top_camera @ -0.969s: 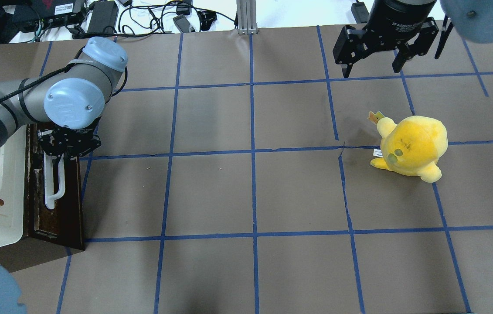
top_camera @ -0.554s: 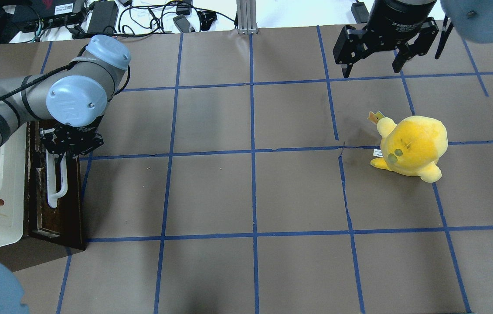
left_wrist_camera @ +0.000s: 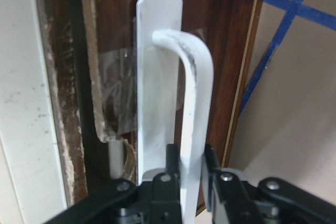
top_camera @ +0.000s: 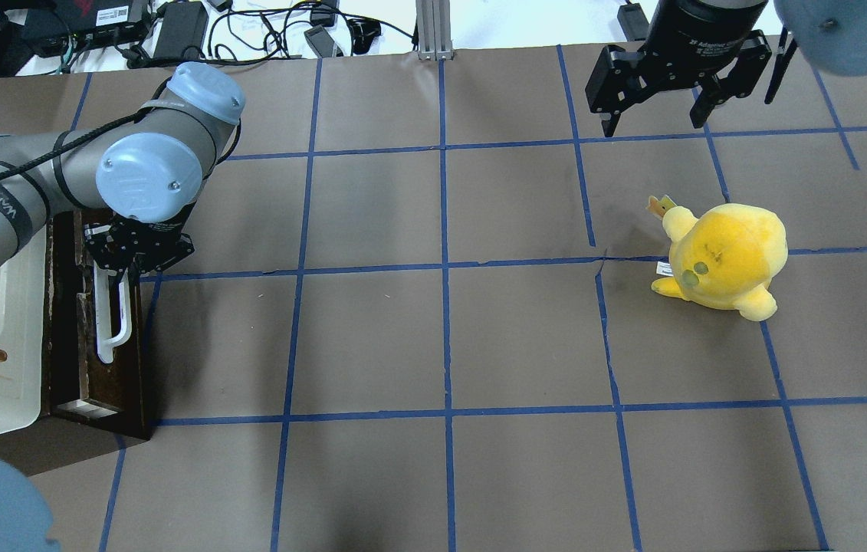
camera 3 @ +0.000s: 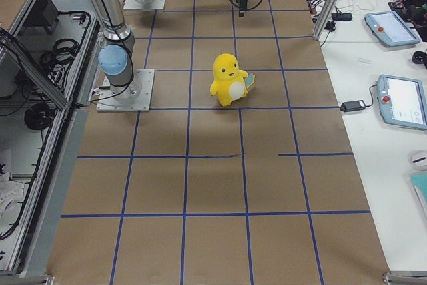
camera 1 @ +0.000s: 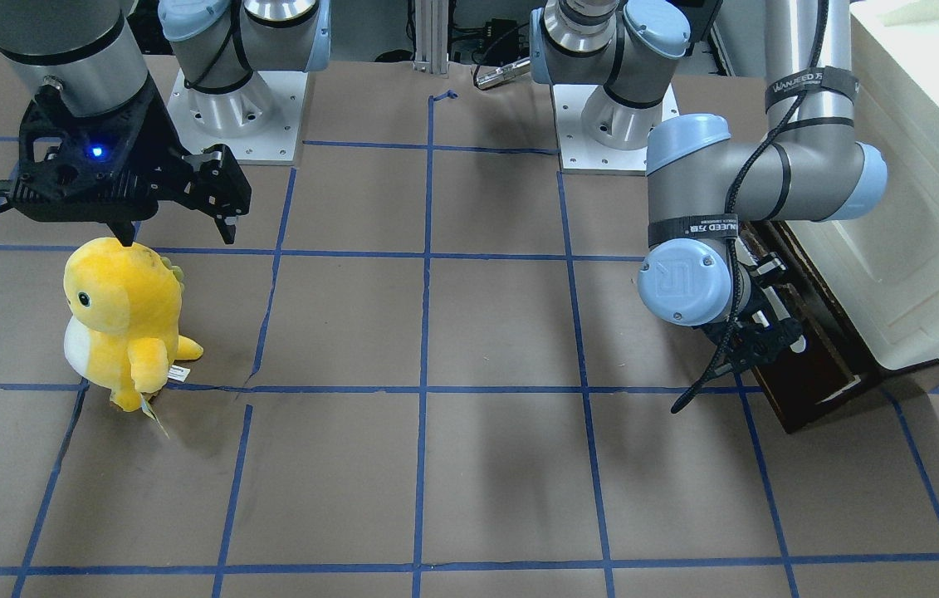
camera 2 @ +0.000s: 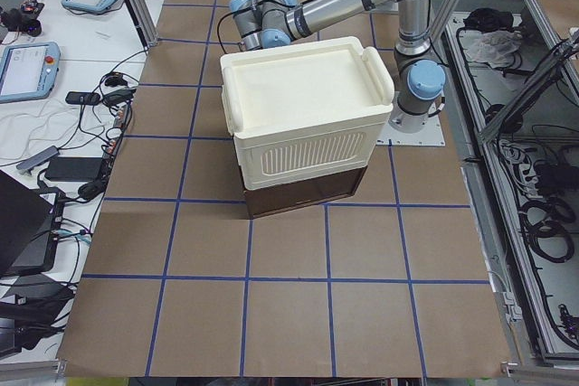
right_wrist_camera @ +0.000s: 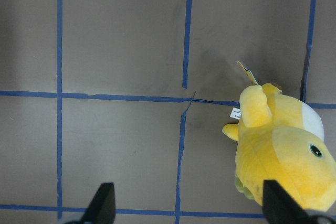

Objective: Pull drawer sideways
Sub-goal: 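Pull the handle with the left gripper, sliding the drawer outward, then open the left gripper and lift it off the handle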

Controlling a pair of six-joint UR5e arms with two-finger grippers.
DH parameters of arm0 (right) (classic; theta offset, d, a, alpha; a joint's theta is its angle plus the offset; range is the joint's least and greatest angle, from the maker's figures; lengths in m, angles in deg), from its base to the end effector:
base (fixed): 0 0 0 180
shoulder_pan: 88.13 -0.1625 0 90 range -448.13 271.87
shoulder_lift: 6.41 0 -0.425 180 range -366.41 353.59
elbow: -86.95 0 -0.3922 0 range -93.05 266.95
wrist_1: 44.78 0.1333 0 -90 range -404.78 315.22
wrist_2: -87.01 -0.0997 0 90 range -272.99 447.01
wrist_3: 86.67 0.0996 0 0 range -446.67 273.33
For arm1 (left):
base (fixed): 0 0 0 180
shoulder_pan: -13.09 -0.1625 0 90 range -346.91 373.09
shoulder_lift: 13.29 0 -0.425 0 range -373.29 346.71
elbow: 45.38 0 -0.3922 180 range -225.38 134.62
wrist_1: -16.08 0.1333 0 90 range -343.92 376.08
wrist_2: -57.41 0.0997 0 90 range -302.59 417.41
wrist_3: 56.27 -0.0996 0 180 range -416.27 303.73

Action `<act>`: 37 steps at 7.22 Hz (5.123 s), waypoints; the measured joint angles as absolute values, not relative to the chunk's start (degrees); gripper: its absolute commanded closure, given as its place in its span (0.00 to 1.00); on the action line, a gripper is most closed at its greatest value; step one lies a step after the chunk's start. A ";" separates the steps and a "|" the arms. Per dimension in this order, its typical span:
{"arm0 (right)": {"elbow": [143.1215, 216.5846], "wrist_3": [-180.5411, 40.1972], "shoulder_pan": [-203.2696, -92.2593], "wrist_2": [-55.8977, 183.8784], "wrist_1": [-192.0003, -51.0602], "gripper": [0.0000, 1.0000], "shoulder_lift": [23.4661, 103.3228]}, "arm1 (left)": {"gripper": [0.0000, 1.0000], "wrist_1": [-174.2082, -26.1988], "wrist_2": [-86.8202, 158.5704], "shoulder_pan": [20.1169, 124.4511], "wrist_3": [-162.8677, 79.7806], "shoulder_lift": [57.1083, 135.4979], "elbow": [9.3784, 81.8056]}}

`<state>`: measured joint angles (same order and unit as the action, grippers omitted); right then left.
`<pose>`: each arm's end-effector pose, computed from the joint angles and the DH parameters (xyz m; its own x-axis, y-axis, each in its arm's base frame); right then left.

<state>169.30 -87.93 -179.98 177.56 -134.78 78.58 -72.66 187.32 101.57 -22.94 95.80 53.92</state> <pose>0.1495 -0.5285 0.5090 -0.9985 -0.0538 0.0106 -0.0542 0.9975 -0.0458 -0.0551 -0.5396 0.2642 -0.6342 -0.2615 -0.7276 -0.4453 0.8928 0.0673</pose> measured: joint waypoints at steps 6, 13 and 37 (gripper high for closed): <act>169.30 -87.91 -179.98 177.58 -134.78 0.00 78.58 | 0.82 -73.07 185.82 103.77 -21.71 96.56 52.48; 169.30 -87.91 -179.98 177.58 -134.78 0.00 78.58 | 0.79 -73.13 183.65 106.21 -21.60 97.22 50.97; 169.30 -87.92 -179.98 177.54 -134.78 0.00 78.58 | 0.00 -73.57 176.43 112.21 -19.97 96.65 44.82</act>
<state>169.30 -87.92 -179.98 177.54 -134.78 78.58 -73.57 176.43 112.21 -19.97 96.65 44.82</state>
